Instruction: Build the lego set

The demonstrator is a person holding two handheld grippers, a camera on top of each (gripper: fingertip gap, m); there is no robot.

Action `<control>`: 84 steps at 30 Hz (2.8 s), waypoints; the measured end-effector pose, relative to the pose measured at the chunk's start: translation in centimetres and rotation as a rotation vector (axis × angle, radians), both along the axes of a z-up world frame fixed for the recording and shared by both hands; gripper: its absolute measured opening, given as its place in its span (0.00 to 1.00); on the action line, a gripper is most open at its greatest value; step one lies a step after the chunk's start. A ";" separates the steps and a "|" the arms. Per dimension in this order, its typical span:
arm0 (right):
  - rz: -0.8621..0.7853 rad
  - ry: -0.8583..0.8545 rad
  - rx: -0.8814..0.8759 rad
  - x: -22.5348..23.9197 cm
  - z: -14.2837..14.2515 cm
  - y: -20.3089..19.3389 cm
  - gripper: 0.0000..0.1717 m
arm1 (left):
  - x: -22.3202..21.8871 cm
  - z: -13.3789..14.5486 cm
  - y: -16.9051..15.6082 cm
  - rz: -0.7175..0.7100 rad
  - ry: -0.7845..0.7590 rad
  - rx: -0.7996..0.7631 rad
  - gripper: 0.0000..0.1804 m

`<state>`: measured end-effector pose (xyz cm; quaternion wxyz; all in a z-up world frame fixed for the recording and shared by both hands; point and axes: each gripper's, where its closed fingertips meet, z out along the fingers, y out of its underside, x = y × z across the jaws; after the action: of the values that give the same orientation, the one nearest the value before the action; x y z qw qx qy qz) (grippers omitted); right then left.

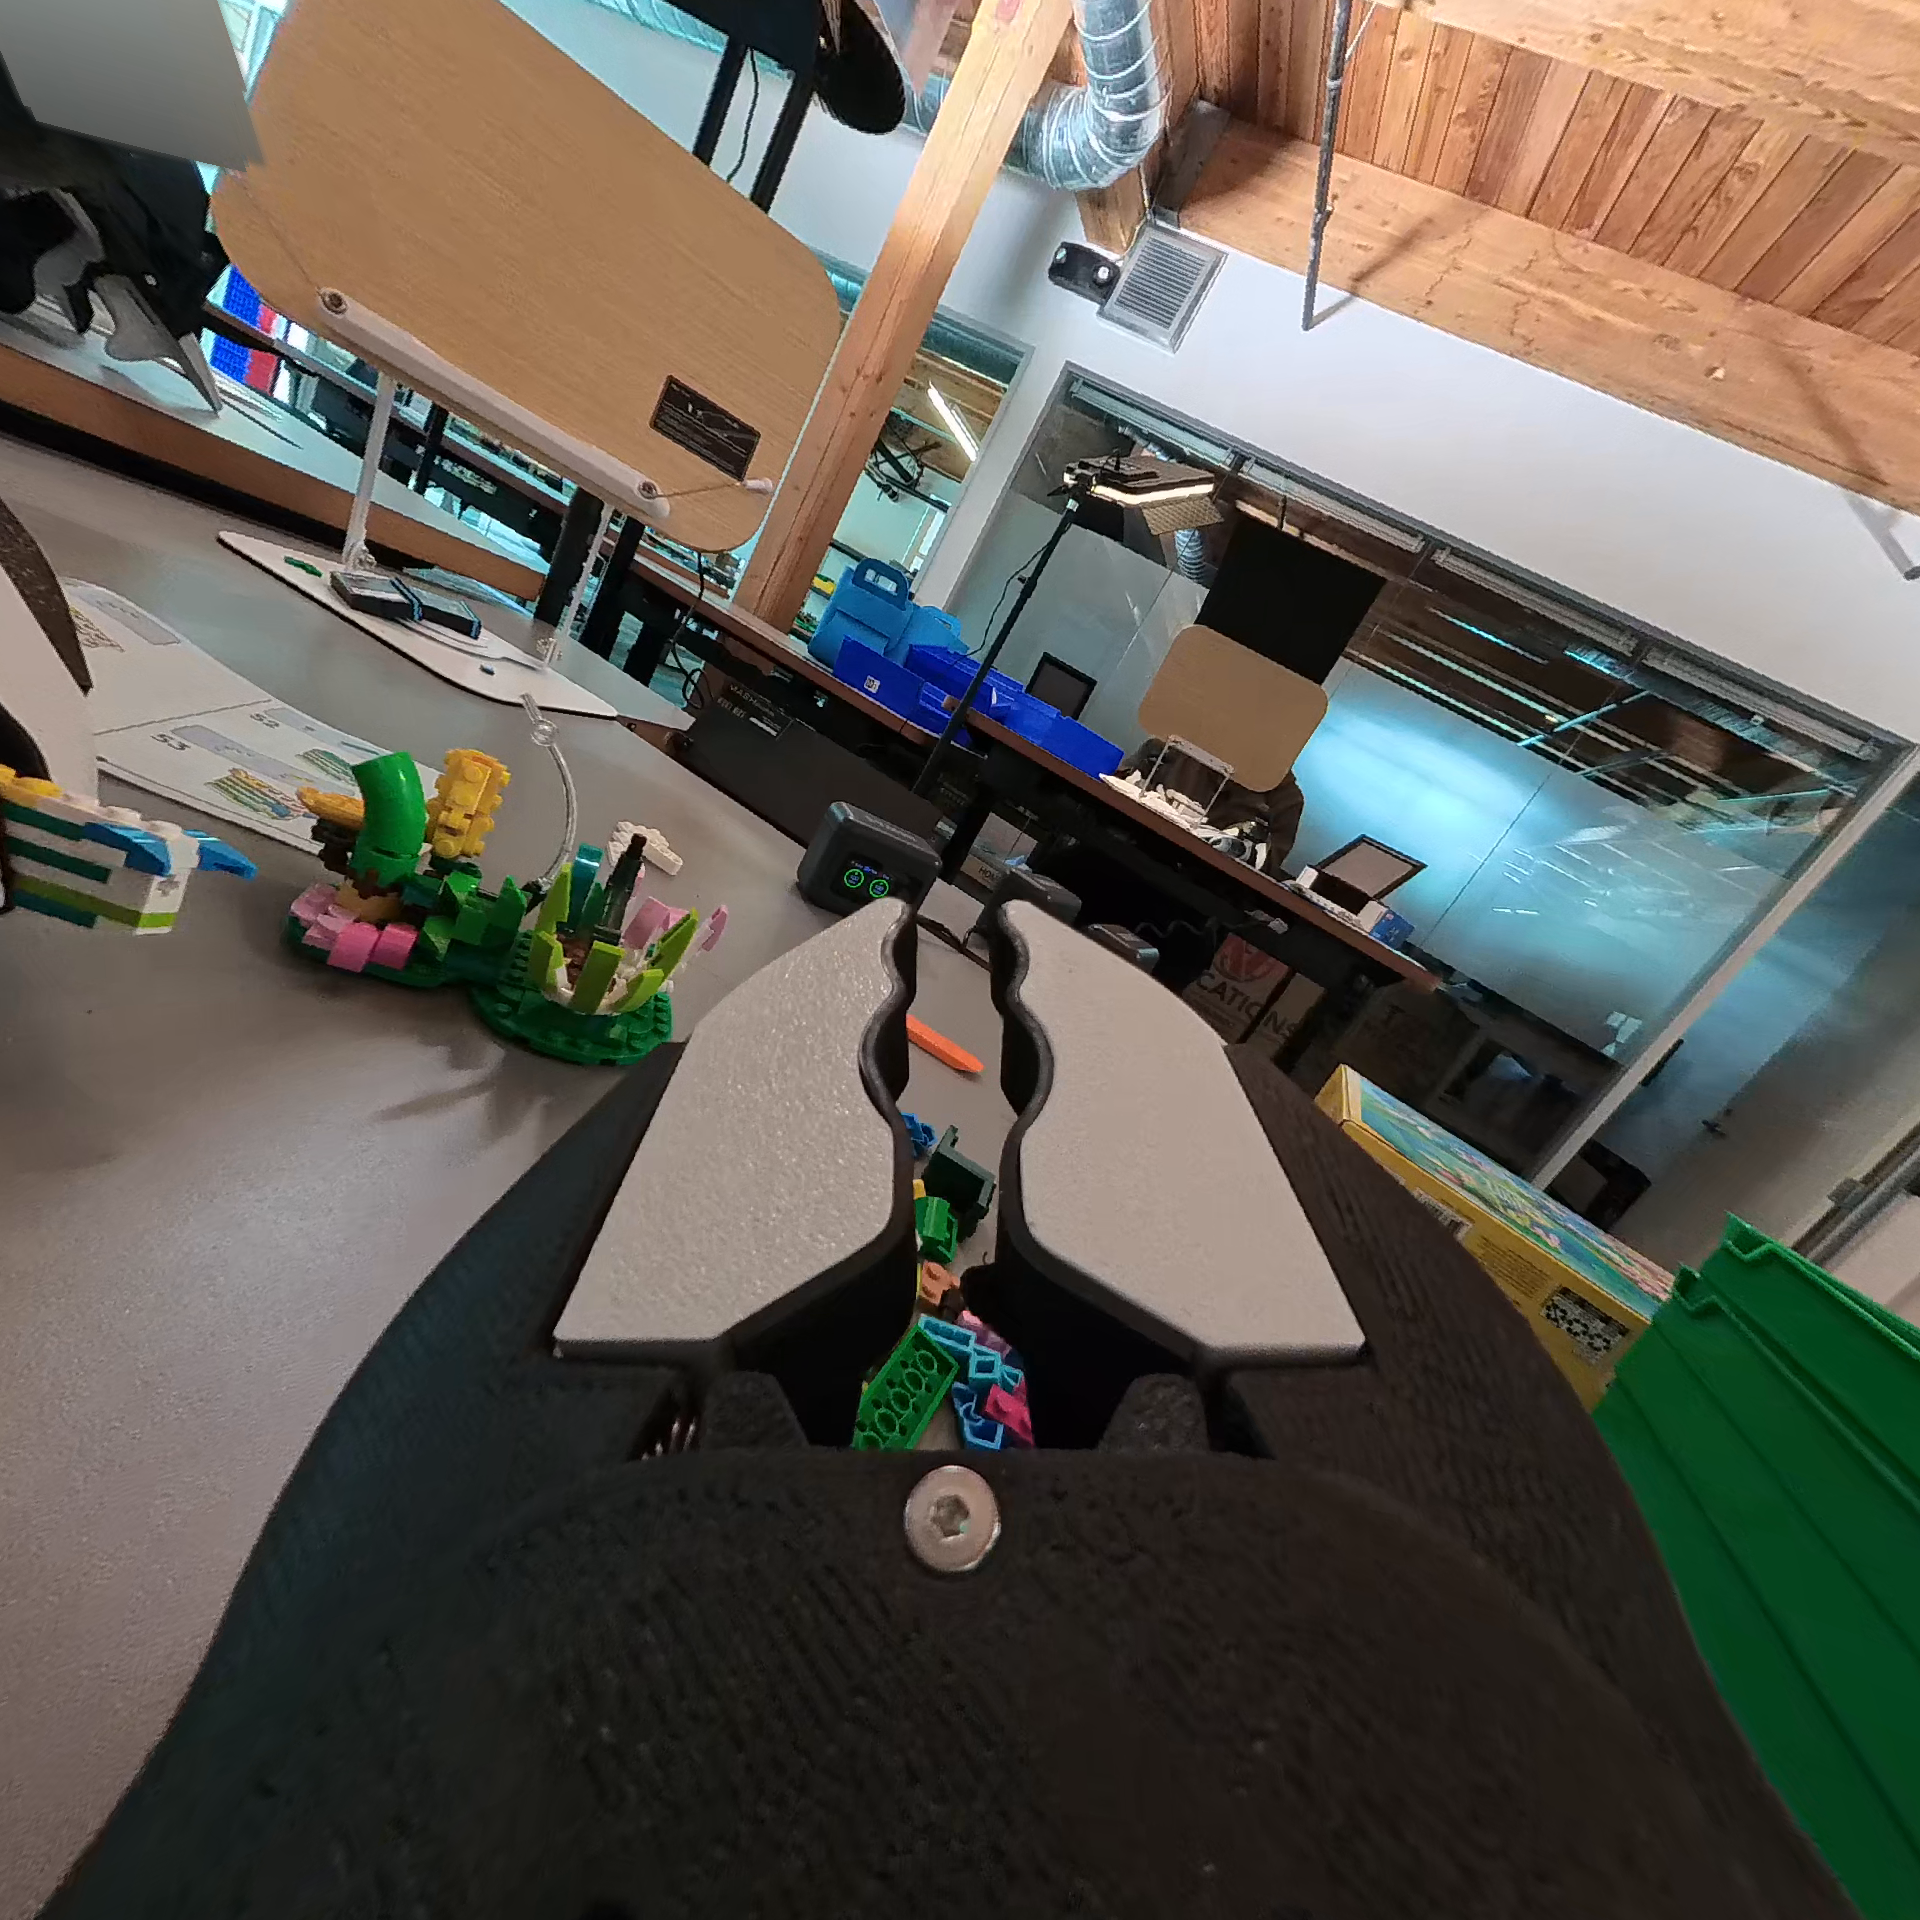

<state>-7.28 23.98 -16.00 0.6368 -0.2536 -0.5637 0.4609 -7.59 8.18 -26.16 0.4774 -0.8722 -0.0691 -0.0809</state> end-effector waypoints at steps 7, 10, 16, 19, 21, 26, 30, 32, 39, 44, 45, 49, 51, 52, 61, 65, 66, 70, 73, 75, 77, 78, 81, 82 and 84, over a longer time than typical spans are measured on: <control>0.008 -0.010 0.046 -0.1 -0.4 -0.6 0.05 | 0.0 0.0 0.0 0.003 -0.001 0.000 0.05; 0.014 -0.014 0.069 -0.1 -0.6 -0.9 0.05 | 0.0 0.0 0.0 0.003 -0.004 0.001 0.05; 0.043 -0.039 0.199 -0.2 -1.8 -2.6 0.04 | 0.0 -0.1 0.0 0.001 -0.008 -0.004 0.05; 0.096 -0.035 0.244 0.2 -2.1 -3.9 0.04 | 0.0 0.0 0.0 0.001 -0.009 -0.002 0.05; 0.116 -0.037 0.263 0.4 -2.3 -4.3 0.04 | -0.1 0.0 0.0 0.002 -0.012 0.001 0.05; 0.118 -0.039 0.292 0.4 -2.6 -4.6 0.04 | -0.1 0.0 0.0 0.003 -0.016 0.006 0.05; -0.007 0.088 0.283 1.0 -0.1 -3.2 0.01 | 0.0 0.0 0.0 0.000 -0.016 0.005 0.05; -0.092 0.147 0.224 1.5 1.4 -1.7 0.00 | 0.0 0.0 0.0 -0.001 -0.015 0.003 0.05; -0.240 0.120 -0.028 1.0 2.1 3.8 0.00 | 0.0 0.0 0.0 0.000 -0.018 0.003 0.05; -0.264 0.104 -0.146 1.0 2.1 5.7 0.00 | -0.1 0.0 0.0 0.002 -0.024 0.005 0.05; -0.268 0.101 -0.156 1.0 2.1 5.9 0.00 | -0.1 0.0 0.0 0.003 -0.026 0.006 0.05; -0.268 0.093 -0.162 0.9 1.9 6.1 0.00 | -0.1 0.1 0.0 0.005 -0.030 0.007 0.05; -0.267 0.094 -0.154 0.9 1.9 6.0 0.00 | -0.1 0.1 0.0 0.005 -0.031 0.007 0.05; -0.269 0.097 -0.149 1.0 2.0 5.9 0.00 | -0.1 0.1 0.0 0.005 -0.031 0.007 0.05; -0.272 0.102 -0.168 1.1 2.1 6.3 0.00 | -0.2 0.1 0.0 0.005 -0.035 0.008 0.05; -0.266 0.101 -0.150 1.0 2.0 6.1 0.00 | -0.2 0.0 0.0 0.006 -0.034 0.006 0.05; -0.264 0.102 -0.146 1.0 2.0 6.0 0.00 | -0.2 0.0 0.0 0.006 -0.033 0.005 0.05; -0.258 0.102 -0.132 1.0 2.0 5.8 0.00 | -0.1 0.0 0.0 0.005 -0.031 0.001 0.05; -0.253 0.102 -0.127 1.0 2.0 5.6 0.00 | -0.1 0.0 0.0 0.006 -0.031 0.002 0.05; -0.250 0.100 -0.124 1.0 2.0 5.6 0.00 | -0.1 0.0 0.0 0.006 -0.033 0.003 0.05; -0.249 0.101 -0.120 0.9 2.0 5.5 0.00 | -0.2 0.0 0.0 0.006 -0.032 0.004 0.05; -0.247 0.100 -0.118 0.9 2.0 5.4 0.00 | -0.2 0.0 0.0 0.006 -0.032 0.004 0.05; -0.245 0.099 -0.110 0.9 1.9 5.3 0.00 | -0.1 0.0 0.0 0.006 -0.031 0.004 0.05; -0.245 0.099 -0.108 0.9 1.9 5.3 0.00 | -0.1 0.0 -0.1 0.006 -0.031 0.004 0.05; -0.244 0.097 -0.105 0.8 1.9 5.2 0.00 | -0.2 0.0 -0.1 0.006 -0.032 0.004 0.05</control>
<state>-6.49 29.16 -14.13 0.7004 -0.3306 -0.4723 0.4208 -7.75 8.13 -26.14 0.4782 -0.8696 -0.0793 -0.0936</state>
